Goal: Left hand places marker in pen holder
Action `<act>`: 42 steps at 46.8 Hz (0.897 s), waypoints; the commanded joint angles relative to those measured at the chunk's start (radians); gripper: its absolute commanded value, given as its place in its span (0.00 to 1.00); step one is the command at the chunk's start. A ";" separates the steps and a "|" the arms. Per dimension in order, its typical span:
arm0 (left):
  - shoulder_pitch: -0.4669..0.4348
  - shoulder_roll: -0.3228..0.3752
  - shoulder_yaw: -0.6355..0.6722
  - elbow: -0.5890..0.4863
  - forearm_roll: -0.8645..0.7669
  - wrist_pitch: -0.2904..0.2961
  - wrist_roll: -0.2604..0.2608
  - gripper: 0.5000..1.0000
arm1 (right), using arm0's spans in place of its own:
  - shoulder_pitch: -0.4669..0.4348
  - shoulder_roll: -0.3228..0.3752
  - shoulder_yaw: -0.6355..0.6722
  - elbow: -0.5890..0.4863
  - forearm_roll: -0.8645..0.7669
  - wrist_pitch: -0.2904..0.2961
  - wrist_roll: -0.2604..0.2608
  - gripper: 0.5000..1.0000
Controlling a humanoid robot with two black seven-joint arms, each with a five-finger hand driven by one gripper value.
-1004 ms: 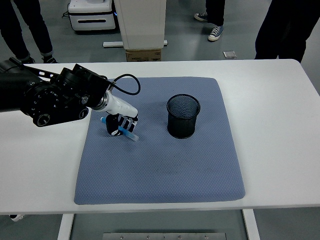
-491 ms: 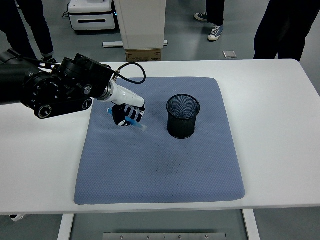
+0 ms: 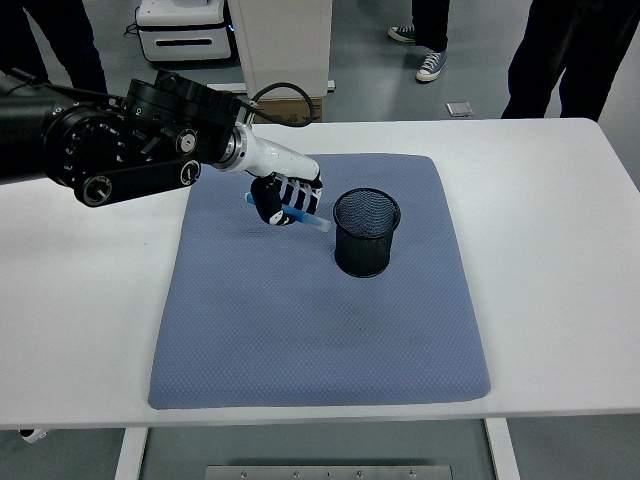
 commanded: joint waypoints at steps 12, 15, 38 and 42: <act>-0.002 -0.014 -0.065 0.000 -0.109 0.001 -0.001 0.00 | 0.000 0.000 0.000 0.000 -0.001 0.000 0.000 1.00; 0.001 -0.020 -0.069 0.000 -0.130 0.005 -0.004 0.00 | 0.000 0.000 0.000 0.000 0.000 0.000 0.000 1.00; 0.012 -0.051 -0.120 0.000 -0.227 0.038 -0.006 0.00 | 0.000 0.000 0.000 0.000 0.000 0.000 0.000 1.00; 0.018 -0.054 -0.127 0.000 -0.242 0.049 -0.006 0.00 | 0.000 0.000 0.000 0.000 0.000 0.000 0.000 1.00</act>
